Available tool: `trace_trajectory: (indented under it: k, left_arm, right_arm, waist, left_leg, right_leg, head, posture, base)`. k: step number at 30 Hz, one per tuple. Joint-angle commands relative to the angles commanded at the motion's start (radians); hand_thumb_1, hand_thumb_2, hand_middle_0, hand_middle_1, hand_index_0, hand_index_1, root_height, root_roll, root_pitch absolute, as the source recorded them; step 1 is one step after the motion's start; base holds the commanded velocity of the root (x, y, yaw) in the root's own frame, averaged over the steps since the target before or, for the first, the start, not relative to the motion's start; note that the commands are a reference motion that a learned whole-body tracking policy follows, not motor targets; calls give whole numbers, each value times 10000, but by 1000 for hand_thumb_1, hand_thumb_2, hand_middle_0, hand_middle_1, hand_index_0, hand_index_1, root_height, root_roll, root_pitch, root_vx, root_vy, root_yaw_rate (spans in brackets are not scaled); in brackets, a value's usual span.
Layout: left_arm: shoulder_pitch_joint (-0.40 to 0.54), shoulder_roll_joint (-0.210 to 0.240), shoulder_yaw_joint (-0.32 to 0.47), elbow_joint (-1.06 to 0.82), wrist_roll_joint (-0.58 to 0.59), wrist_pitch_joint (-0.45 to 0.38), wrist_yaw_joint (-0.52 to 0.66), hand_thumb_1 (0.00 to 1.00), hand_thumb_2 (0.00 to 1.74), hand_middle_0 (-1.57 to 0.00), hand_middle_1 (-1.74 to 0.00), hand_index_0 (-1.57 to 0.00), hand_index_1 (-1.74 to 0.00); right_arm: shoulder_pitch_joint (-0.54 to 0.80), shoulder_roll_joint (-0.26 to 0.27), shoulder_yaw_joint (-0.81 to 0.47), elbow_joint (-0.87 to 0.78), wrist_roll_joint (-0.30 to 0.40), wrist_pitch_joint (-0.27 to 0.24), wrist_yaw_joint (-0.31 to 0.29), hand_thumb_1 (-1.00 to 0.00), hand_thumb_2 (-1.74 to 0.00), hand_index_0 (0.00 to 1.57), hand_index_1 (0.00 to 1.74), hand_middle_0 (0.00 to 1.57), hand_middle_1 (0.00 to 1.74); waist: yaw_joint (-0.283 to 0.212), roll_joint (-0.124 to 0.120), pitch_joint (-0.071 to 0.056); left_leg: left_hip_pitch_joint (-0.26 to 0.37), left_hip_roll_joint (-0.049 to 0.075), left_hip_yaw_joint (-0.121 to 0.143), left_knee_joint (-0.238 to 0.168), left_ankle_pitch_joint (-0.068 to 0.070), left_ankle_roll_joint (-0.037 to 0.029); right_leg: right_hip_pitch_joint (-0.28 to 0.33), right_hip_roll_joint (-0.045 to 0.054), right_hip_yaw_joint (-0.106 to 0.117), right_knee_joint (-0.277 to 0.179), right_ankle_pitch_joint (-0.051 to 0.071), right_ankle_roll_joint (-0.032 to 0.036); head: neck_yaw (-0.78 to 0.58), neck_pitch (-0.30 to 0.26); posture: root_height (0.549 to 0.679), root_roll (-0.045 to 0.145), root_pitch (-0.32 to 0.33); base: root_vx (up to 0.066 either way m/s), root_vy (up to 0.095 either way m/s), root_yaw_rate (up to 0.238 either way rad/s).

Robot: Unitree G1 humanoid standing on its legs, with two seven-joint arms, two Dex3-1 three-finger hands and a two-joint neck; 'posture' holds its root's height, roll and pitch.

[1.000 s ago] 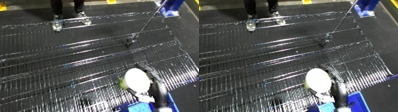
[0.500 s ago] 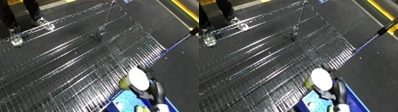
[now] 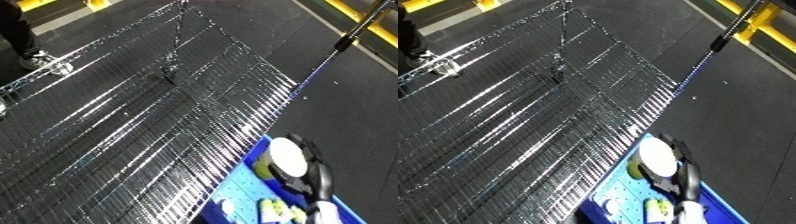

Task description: Pick up the object and place it into the box

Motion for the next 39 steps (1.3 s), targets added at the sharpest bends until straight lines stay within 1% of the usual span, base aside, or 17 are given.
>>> trace_trajectory:
  k: [3, 7, 13, 18, 23, 26, 30, 33, 36, 39]
  left_arm:
    - [-48, 75, -63, -32, -80, 70, 42, 1000, 1740, -1570, -1740, -1570, -1740]
    - [-58, 100, -88, -75, -166, 110, 66, 1000, 1740, -1570, -1740, -1570, -1740]
    - [20, 6, -69, -55, -182, 60, 11, 1000, 1740, -1570, -1740, -1570, -1740]
    - [37, -35, -94, 24, -218, 27, -21, 1000, 1740, -1570, -1740, -1570, -1740]
    - [32, -56, -133, 88, -220, 6, -11, 1000, 1740, -1570, -1740, -1570, -1740]
    - [5, -37, -154, 80, -233, 44, 51, 1000, 1740, -1570, -1740, -1570, -1740]
    - [51, -50, -139, -15, -236, 105, 97, 1000, 1740, -1570, -1740, -1570, -1740]
    - [136, -99, -91, -62, -209, 136, 14, 1000, 1740, -1570, -1740, -1570, -1740]
    - [182, -144, -61, -138, -151, 218, -66, 1000, 1740, -1570, -1740, -1570, -1740]
    - [154, -169, -109, -206, -117, 273, -14, 1000, 1740, -1570, -1740, -1570, -1740]
  right_arm:
    - [-51, -185, -144, 289, 143, 31, 79, -500, -870, 785, 870, 785, 870]
    - [-62, -217, -108, 268, 167, 19, 247, -300, -522, 471, 522, 471, 522]
    - [59, -119, -60, 235, 176, -43, 413, 0, 0, 0, 0, 0, 0]
    - [85, -106, -23, 296, 77, 81, 490, 0, 0, 0, 0, 0, 0]
    - [59, -88, 85, 410, -42, 372, 453, 0, 0, 0, 0, 0, 0]
    - [7, -119, 140, 375, -239, 400, 503, 0, 0, 0, 0, 0, 0]
    - [-15, -92, 316, -58, -771, 381, 663, 0, 0, 0, 0, 0, 0]
    - [14, -19, 569, -588, -1359, 457, 949, 0, 0, 0, 0, 0, 0]
    - [4, 83, 950, -1218, -2029, 571, 1147, 0, 0, 0, 0, 0, 0]
    - [-117, 158, 1318, -1759, -2517, 682, 1322, 0, 0, 0, 0, 0, 0]
  waist:
    - [9, 46, -17]
    - [-26, 126, -37]
    - [-65, 207, -121]
    - [-35, 228, -176]
    - [48, 193, -230]
    - [113, 159, -246]
    - [216, 126, -251]
    - [304, 75, -263]
    - [423, -19, -276]
    - [569, -141, -270]
  left_leg:
    - [-8, 8, -33, -23, 18, -23]
    - [6, -7, -50, -102, 56, -32]
    - [78, -22, -63, -234, 118, -45]
    - [131, -3, -89, -318, 169, -74]
    - [152, 0, -138, -374, 206, -70]
    - [148, 4, -185, -412, 240, -70]
    - [149, -3, -265, -468, 297, -71]
    - [142, -28, -347, -455, 325, -65]
    - [110, -66, -457, -420, 345, -46]
    - [63, -84, -565, -411, 364, -18]
  right_leg:
    - [-22, -7, -14, -9, 26, 5]
    - [-64, 9, 15, -61, 55, 2]
    - [-10, 10, 58, -177, 80, -5]
    - [48, -5, 36, -228, 89, -3]
    - [99, -8, 3, -253, 97, -10]
    - [112, -12, -23, -232, 91, -8]
    - [144, -24, -68, -185, 53, -25]
    - [176, -41, -112, -108, -14, -61]
    - [201, -57, -156, -43, -65, -101]
    - [199, -64, -190, -6, -80, -113]
  head:
    - [237, -68]
    - [371, -232]
    - [372, -479]
    - [263, -668]
    - [102, -918]
    - [-78, -1005]
    - [-532, -1175]
    - [-1072, -1390]
    - [-1669, -1535]
    - [-2184, -1616]
  posture:
    - [678, 71, 17]
    - [678, 72, 21]
    - [679, 75, 22]
    - [679, 75, 21]
    - [679, 73, 20]
    - [679, 71, 19]
    - [679, 70, 17]
    - [678, 71, 13]
    - [678, 72, 9]
    - [678, 71, 6]
  base:
    - [-12, -17, 27]
    - [-8, 9, -25]
    - [12, 16, -26]
    - [8, 7, 16]
    - [10, 1, 47]
    - [7, -3, 74]
    - [10, 5, 91]
    - [14, 7, 136]
    - [14, -8, 174]
    - [15, -25, 129]
